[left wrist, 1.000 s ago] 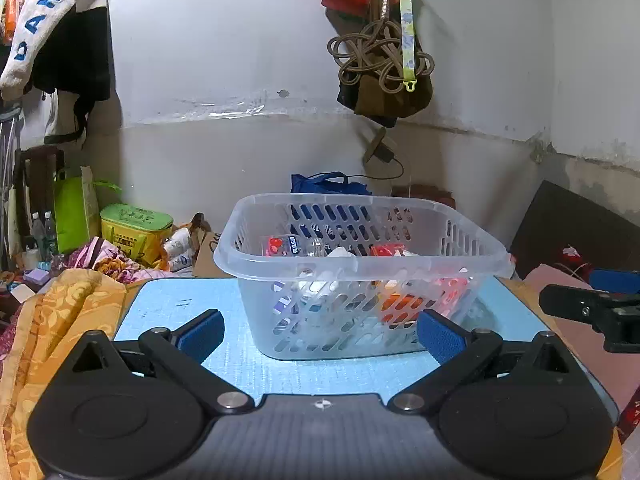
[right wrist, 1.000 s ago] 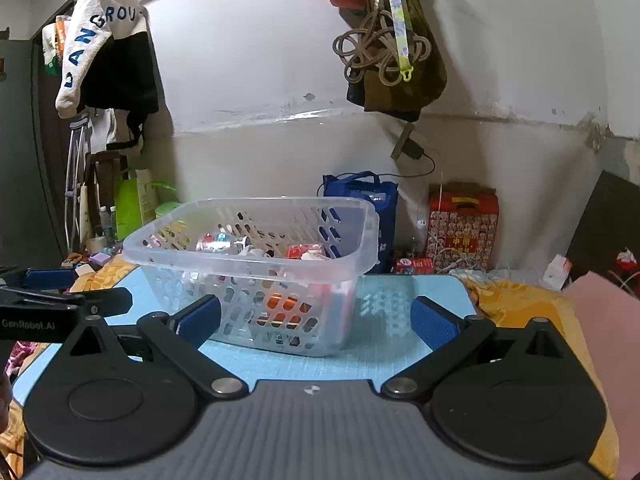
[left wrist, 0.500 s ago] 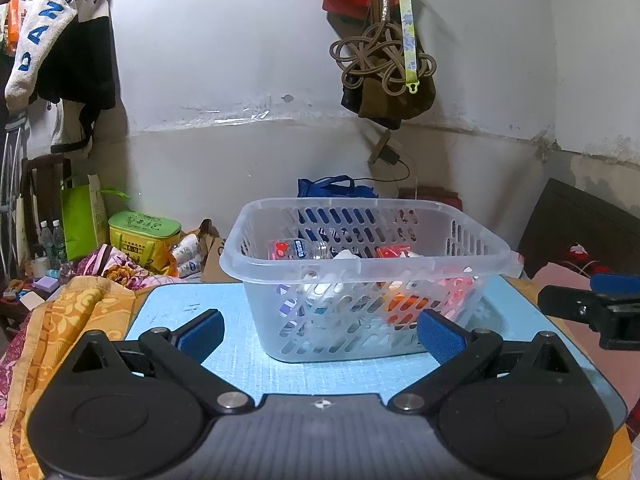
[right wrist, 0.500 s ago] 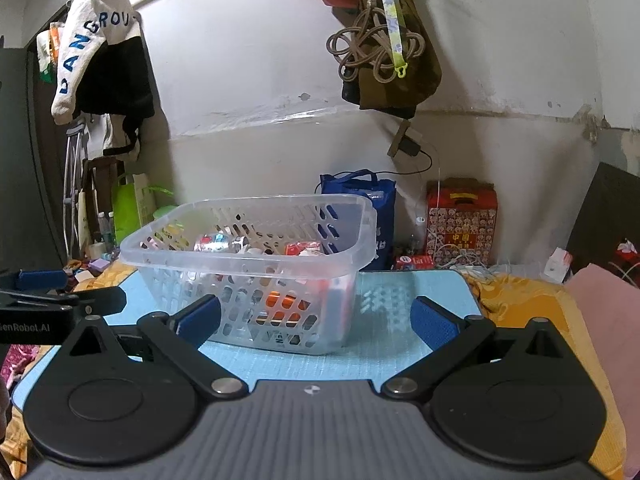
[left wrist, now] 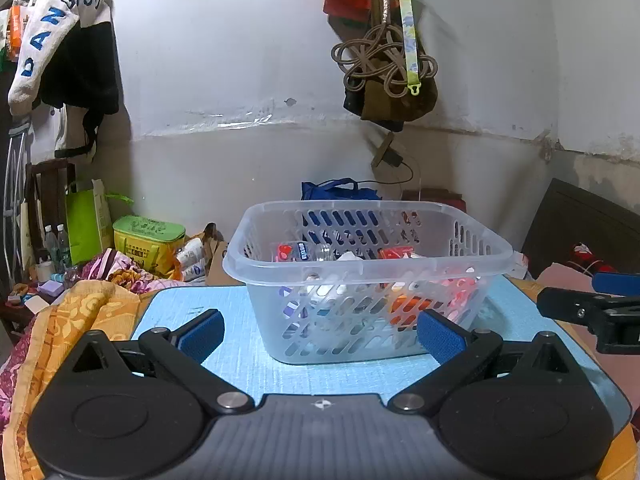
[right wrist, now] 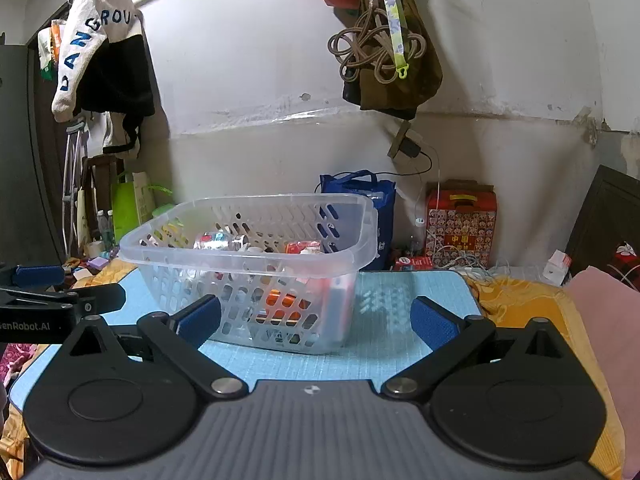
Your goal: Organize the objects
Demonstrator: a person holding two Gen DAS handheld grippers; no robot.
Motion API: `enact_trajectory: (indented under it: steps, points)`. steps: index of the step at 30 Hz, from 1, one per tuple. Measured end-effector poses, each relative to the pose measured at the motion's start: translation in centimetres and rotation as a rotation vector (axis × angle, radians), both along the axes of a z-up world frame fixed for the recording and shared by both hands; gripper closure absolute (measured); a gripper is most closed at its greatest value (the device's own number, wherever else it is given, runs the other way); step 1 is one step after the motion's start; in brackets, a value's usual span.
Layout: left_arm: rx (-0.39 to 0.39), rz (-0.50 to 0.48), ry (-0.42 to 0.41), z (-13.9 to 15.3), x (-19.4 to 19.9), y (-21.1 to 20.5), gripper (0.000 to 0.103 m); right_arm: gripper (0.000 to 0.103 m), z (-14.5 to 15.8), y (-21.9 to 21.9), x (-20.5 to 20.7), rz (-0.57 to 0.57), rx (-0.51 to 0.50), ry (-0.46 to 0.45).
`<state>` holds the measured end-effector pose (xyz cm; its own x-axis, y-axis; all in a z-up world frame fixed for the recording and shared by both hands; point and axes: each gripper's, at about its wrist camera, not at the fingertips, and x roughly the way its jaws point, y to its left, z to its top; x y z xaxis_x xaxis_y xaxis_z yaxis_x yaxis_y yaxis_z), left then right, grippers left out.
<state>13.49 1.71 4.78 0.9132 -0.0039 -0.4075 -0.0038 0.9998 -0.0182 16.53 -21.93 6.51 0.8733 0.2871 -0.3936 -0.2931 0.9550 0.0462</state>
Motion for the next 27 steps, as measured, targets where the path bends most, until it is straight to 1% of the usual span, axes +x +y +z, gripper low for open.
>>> enact_trajectory:
  steps: [4,11,27]
  points:
    - [0.012,0.017,-0.002,-0.03,0.02,-0.09,0.000,0.000,-0.12,0.14,-0.03,0.002,-0.010,0.001]
    - [0.006,0.015,0.002,0.04,0.03,-0.14,0.000,0.000,-0.14,0.42,-0.30,-0.002,-0.026,-0.016]
    - [0.018,0.007,0.003,-0.09,0.05,-0.50,0.000,0.000,-0.16,0.44,-0.18,-0.012,-0.025,-0.015]
